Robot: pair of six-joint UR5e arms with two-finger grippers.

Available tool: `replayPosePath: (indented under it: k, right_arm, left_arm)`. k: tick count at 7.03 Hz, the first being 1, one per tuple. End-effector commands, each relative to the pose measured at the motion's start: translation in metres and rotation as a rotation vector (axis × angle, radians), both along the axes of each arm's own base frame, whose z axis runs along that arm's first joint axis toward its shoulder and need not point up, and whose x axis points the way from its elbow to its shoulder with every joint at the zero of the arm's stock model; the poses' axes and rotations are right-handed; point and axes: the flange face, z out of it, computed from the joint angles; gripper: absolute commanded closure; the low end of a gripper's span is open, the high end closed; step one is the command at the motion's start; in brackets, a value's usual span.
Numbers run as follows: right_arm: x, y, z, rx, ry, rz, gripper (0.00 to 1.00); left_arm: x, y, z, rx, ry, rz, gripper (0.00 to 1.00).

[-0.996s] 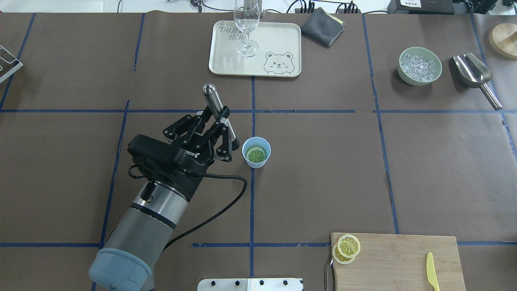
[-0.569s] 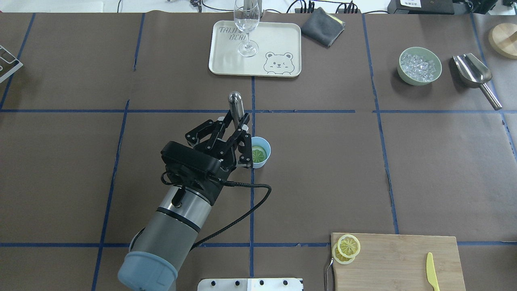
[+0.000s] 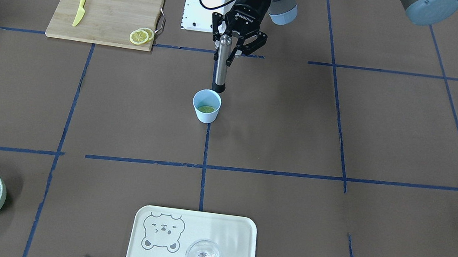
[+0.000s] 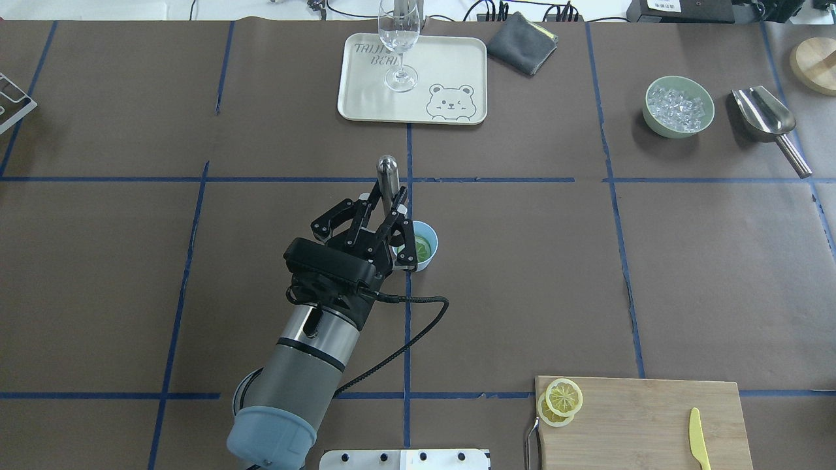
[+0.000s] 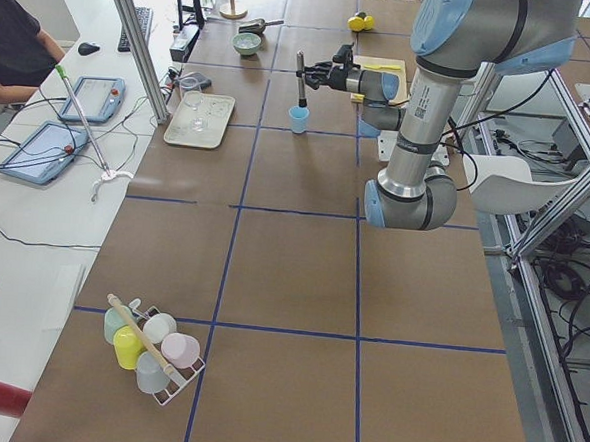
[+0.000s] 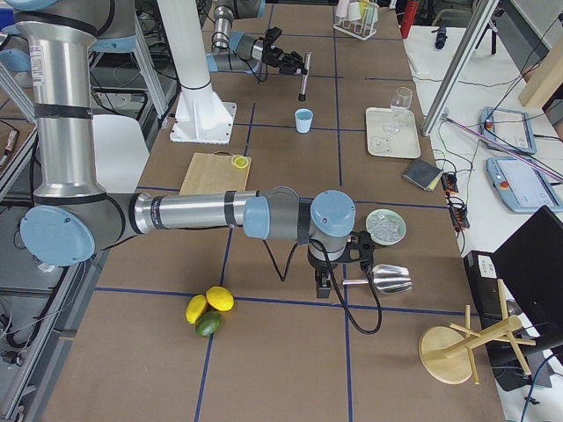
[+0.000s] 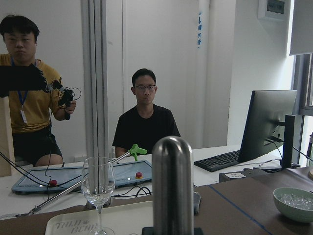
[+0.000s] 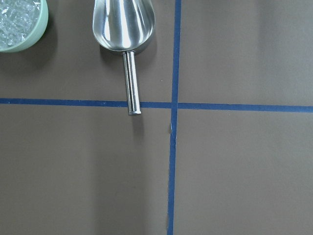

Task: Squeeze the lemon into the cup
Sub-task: 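Move the muddler with the left gripper over the blue cup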

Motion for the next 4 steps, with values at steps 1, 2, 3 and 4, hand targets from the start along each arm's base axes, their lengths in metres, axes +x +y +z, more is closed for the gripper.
replayPosePath:
  k: [1,2,3,4]
  right_arm:
    - [0.0003,-0.0039,-0.0040,0.008,0.002,0.000,0.00]
    - [0.0003,-0.0046,-0.0048,0.011,0.002,-0.001,0.00]
    - [0.0003,-0.0046,-0.0048,0.010,0.002,0.000,0.00]
    - [0.0003,-0.0046,-0.0055,0.011,0.002,0.000,0.00]
  left_arm:
    - [0.0150,-0.0025,0.0088,-0.002,0.043,-0.015,1.00]
    - [0.0150,-0.0024,0.0070,-0.001,0.047,-0.013,1.00]
    - [0.0200,-0.0038,0.0073,0.000,0.038,-0.011,1.00]
    - [0.0233,-0.0040,0.0065,0.002,0.036,-0.007,1.00]
